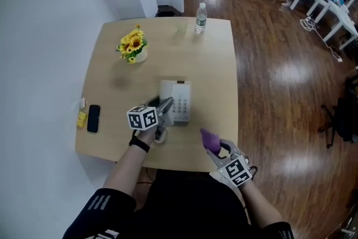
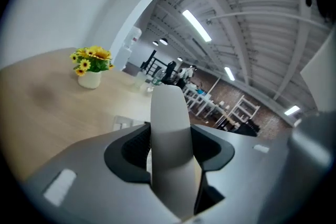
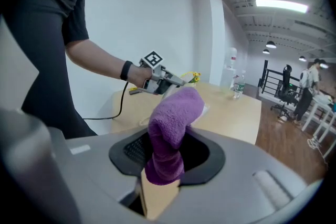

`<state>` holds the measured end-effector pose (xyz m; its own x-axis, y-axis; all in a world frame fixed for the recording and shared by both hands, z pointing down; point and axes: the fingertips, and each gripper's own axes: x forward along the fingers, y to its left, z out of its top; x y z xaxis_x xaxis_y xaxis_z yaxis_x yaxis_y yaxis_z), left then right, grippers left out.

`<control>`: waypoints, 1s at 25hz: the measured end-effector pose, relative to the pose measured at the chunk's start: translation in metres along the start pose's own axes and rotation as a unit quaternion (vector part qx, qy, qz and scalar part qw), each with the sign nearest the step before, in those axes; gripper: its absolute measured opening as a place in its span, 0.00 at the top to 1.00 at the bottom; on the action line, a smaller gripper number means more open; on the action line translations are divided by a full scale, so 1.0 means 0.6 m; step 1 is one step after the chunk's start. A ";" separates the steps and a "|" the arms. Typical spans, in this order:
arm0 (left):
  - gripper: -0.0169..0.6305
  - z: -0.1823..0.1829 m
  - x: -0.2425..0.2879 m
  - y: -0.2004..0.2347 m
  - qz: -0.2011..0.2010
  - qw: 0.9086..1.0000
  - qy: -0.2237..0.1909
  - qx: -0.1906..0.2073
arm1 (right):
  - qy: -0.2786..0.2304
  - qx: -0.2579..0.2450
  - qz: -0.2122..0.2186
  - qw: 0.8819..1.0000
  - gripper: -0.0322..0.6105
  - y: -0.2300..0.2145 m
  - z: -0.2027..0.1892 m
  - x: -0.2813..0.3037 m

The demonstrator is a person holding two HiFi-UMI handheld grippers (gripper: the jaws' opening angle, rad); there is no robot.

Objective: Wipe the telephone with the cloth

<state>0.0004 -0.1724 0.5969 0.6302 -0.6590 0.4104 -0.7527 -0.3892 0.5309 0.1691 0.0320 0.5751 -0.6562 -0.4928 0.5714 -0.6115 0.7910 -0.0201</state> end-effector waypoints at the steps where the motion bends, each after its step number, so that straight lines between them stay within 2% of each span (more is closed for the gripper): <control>1: 0.64 0.011 -0.020 -0.026 -0.033 0.999 -0.015 -0.006 | -0.010 -0.002 -0.003 1.000 0.73 -0.005 0.014 -0.009; 3: 0.64 0.038 -0.069 -0.080 -0.106 0.993 -0.055 -0.025 | -0.037 -0.005 -0.009 0.999 0.73 -0.014 0.048 -0.027; 4: 0.64 0.053 -0.097 -0.108 -0.145 0.986 -0.078 -0.038 | -0.051 -0.007 -0.011 0.999 0.73 -0.018 0.067 -0.036; 7: 0.64 0.091 -0.188 -0.191 -0.251 0.957 -0.132 -0.061 | -0.092 -0.019 -0.013 0.995 0.73 -0.021 0.134 -0.061; 10: 0.64 0.107 -0.262 -0.254 -0.326 0.932 -0.149 -0.049 | -0.128 -0.042 -0.005 0.991 0.73 -0.011 0.215 -0.077; 13: 0.64 0.116 -0.324 -0.296 -0.382 0.909 -0.160 -0.040 | -0.162 -0.084 0.017 0.983 0.73 0.015 0.302 -0.081; 15: 0.64 0.122 -0.355 -0.313 -0.407 0.897 -0.169 -0.039 | -0.177 -0.129 0.028 0.975 0.73 0.038 0.362 -0.078; 17: 0.64 0.129 -0.376 -0.320 -0.419 0.890 -0.178 -0.040 | -0.174 -0.196 0.024 0.965 0.73 0.060 0.414 -0.068; 20: 0.64 0.135 -0.399 -0.326 -0.433 0.880 -0.189 -0.048 | -0.164 -0.305 0.009 0.938 0.74 0.093 0.477 -0.046; 22: 0.64 0.135 -0.409 -0.328 -0.435 0.879 -0.190 -0.047 | -0.160 -0.346 0.014 0.924 0.74 0.118 0.505 -0.032; 25: 0.64 0.137 -0.424 -0.318 -0.430 0.880 -0.195 -0.049 | -0.155 -0.376 0.023 0.913 0.74 0.154 0.521 -0.014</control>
<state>-0.0319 0.0167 0.3301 0.8313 -0.3261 -0.4500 0.0031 -0.8070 0.5905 -0.0201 -0.0042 0.3117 -0.8388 -0.4389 0.3220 -0.1803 0.7821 0.5966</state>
